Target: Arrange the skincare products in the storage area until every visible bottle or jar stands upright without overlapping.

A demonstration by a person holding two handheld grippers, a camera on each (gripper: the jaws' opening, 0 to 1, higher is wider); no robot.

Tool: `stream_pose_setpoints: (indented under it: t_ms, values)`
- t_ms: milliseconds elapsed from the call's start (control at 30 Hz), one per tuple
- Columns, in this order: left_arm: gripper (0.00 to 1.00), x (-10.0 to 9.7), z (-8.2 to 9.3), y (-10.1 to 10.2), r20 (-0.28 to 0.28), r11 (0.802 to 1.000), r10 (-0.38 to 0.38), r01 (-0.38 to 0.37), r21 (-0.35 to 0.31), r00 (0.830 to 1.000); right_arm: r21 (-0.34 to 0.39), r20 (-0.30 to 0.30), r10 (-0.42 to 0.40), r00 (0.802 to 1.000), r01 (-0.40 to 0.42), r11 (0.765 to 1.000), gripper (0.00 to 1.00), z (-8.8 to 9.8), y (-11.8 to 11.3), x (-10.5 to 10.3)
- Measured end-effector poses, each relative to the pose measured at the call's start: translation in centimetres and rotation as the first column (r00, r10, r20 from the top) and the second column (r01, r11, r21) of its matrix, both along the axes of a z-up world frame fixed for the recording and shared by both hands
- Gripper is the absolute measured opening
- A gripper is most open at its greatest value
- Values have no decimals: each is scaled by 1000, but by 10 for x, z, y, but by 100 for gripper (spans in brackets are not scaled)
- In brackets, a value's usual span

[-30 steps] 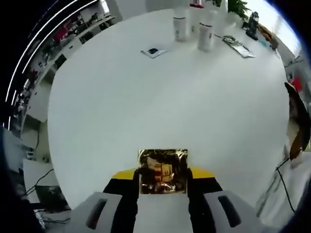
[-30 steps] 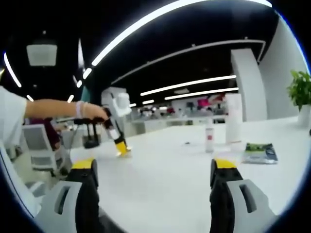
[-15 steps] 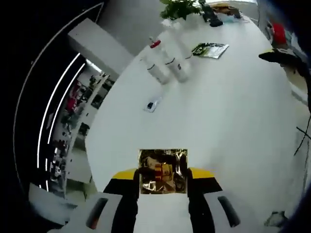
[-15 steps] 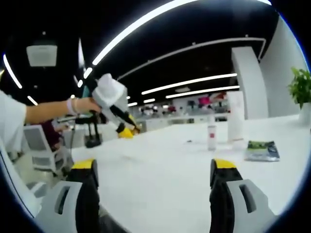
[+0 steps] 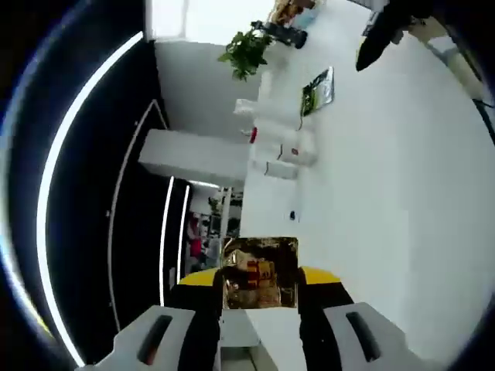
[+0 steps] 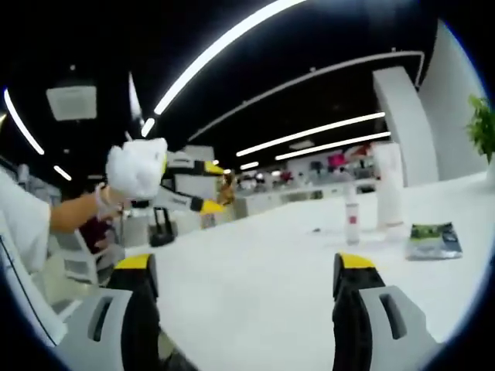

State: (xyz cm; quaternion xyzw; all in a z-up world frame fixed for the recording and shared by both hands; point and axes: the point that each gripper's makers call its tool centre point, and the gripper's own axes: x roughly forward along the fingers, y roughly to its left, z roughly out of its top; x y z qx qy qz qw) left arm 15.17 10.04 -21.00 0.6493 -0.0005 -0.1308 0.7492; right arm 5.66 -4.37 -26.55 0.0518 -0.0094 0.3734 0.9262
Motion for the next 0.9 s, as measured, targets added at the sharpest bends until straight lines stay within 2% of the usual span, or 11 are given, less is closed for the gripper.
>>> stream_pose_setpoints:
  t_ms: [33,67,133,333,433,633,767,800,833,867,900]
  values:
    - [39,-1,0,-1,7,1000,-6,6,10,1000,-1,0,3,1000,-3,1000,92,1,1,1]
    - [39,-6,-10,-4,-19,1000,-4,4,20,1000,-2,-2,10,1000,-10,1000,91,3,2,4]
    - [39,-9,-14,-12,-27,999,-45,45,7,999,-2,4,23,1000,-23,1000,89,7,5,7]
    - [39,-14,-15,-21,-39,996,-91,90,-20,995,16,7,77,997,-77,997,81,26,18,18]
    - [39,-18,-17,-25,-73,993,-111,107,-48,991,21,-17,117,993,-117,993,73,33,30,25]
    - [39,-30,-11,-33,-24,985,-173,173,-26,985,58,-49,191,980,-188,980,65,45,47,31]
    - [39,-33,-9,-36,-6,983,-181,181,-15,983,92,-61,223,973,-217,972,60,49,53,34]
    - [39,-36,-8,-38,13,981,-193,193,2,981,183,-131,279,951,-254,950,59,49,59,39]
    - [39,-36,-8,-39,10,981,-194,194,3,981,211,-150,292,944,-258,943,58,49,60,41]
    - [39,-37,-8,-40,6,981,-195,195,-2,981,269,-193,325,926,-269,925,58,49,60,43]
    - [39,-39,-9,-42,4,978,-208,208,-7,978,306,-203,351,914,-281,909,55,51,61,46]
